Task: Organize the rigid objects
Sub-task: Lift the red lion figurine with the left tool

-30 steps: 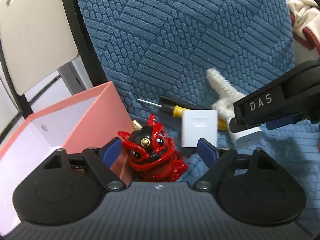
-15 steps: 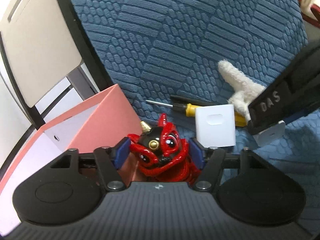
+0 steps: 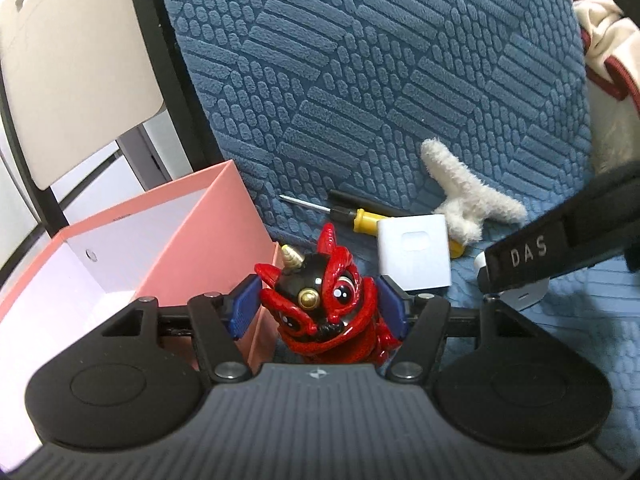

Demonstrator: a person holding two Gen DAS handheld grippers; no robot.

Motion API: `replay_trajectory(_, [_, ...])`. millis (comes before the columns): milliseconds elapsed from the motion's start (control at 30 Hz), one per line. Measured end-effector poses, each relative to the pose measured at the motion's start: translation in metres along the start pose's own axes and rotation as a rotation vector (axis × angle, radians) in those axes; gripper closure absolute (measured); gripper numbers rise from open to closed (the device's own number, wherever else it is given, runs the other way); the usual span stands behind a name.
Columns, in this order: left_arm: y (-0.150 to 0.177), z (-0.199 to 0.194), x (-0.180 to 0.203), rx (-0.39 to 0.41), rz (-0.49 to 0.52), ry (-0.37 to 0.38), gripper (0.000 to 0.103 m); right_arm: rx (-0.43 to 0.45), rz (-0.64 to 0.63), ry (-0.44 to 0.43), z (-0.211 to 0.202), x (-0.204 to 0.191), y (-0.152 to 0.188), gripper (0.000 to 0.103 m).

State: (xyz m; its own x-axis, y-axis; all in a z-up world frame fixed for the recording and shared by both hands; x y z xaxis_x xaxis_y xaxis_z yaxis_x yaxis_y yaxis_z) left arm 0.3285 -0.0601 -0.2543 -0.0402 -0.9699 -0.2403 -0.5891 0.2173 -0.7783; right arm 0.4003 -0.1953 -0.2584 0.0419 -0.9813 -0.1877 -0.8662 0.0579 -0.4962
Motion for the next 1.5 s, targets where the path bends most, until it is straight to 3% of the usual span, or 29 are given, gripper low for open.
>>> replay_trajectory(500, [0.017,-0.062,-0.01,-0.037,-0.136,0.153,0.035,0.006,0.028,0.041,-0.049,0.007,0.048,0.056])
replay_trajectory(700, [0.029,-0.081,-0.02,-0.089,-0.235,0.243,0.035,0.028,0.08,0.042,-0.08,0.009,0.082,0.057])
replay_trajectory(1000, [0.037,-0.115,-0.013,-0.086,-0.167,0.273,0.035,0.031,0.113,0.059,-0.103,0.017,0.125,0.057])
replay_trajectory(1267, [0.05,-0.123,-0.007,-0.151,-0.204,0.336,0.035,0.006,0.122,0.069,-0.112,0.02,0.142,0.057])
replay_trajectory(1500, [0.051,-0.122,-0.005,-0.153,-0.233,0.39,0.029,0.011,0.133,0.069,-0.109,0.021,0.143,0.055])
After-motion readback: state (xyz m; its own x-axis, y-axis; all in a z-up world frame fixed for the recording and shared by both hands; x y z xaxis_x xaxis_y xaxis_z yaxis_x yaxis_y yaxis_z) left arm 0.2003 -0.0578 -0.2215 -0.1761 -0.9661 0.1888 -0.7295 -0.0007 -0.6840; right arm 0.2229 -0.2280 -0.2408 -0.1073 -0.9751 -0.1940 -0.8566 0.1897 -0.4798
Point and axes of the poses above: each gripper's, at about its wrist camera, not at the fingertips, and z roughly the way its jaws point, x to its right, y to its underside, the point moved 3 cm from there along z, roughly the way its jaws point, and after that the axes turned 7 degrees about y, right-handed, at the moved point
